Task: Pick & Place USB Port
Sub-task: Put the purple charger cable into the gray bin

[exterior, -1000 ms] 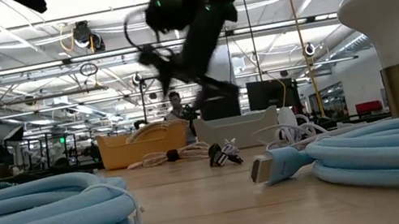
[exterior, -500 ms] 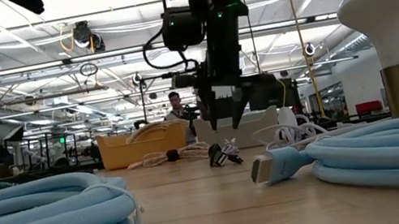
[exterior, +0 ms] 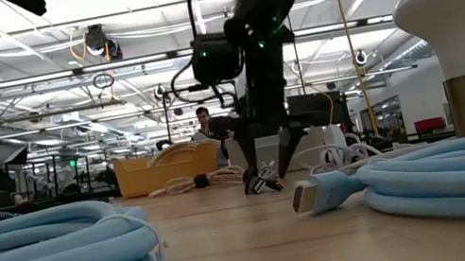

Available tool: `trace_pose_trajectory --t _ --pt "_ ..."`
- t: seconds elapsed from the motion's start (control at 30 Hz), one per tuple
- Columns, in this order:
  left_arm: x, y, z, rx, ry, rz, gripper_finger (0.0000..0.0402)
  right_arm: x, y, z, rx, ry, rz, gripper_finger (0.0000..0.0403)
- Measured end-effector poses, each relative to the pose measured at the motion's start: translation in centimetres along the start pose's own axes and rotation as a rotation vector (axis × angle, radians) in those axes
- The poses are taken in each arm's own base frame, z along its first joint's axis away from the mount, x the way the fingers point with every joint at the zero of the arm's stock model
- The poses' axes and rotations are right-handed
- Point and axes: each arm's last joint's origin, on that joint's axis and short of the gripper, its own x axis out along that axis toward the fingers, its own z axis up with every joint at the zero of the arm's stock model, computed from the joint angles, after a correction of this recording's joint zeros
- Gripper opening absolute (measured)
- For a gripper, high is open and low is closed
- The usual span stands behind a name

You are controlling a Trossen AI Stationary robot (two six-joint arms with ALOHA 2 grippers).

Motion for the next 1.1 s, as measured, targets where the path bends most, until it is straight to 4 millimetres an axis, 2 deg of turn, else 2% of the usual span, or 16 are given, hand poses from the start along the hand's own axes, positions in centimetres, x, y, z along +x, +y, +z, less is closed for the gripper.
trace_pose_trajectory --t 0.17,0.3,0.43,0.67,0.77,0.9,1.1 --pt "-0.2 -0.1 -0.2 0.001 0.000 -0.009 0.0092 1.0 -0.5 -1.0 0.034 -0.004 0.030 0.0188" --pt "-0.2 -0.1 -0.2 0.003 0.004 -0.010 0.0092 1.2 -0.4 -1.2 0.030 -0.012 0.042 0.0168" --pt "-0.2 -0.1 -0.2 0.008 0.005 -0.010 0.0092 1.1 -0.4 -1.2 0.022 -0.023 0.041 0.0125" --pt "-0.2 -0.1 -0.2 0.021 0.007 -0.006 0.0092 0.9 -0.5 -1.6 -0.057 -0.032 0.025 0.0019" --pt "-0.2 -0.1 -0.2 0.027 0.005 -0.004 0.0092 0.4 -0.2 -2.1 -0.121 -0.044 0.033 0.0017" --pt "-0.2 0.0 -0.2 0.029 0.000 0.002 0.0092 -1.8 -0.4 -3.0 -0.235 -0.054 0.024 0.0024" --pt "-0.2 0.0 -0.2 0.034 -0.006 0.012 0.0092 -7.7 -1.4 -3.9 -0.433 -0.169 0.031 0.0012"
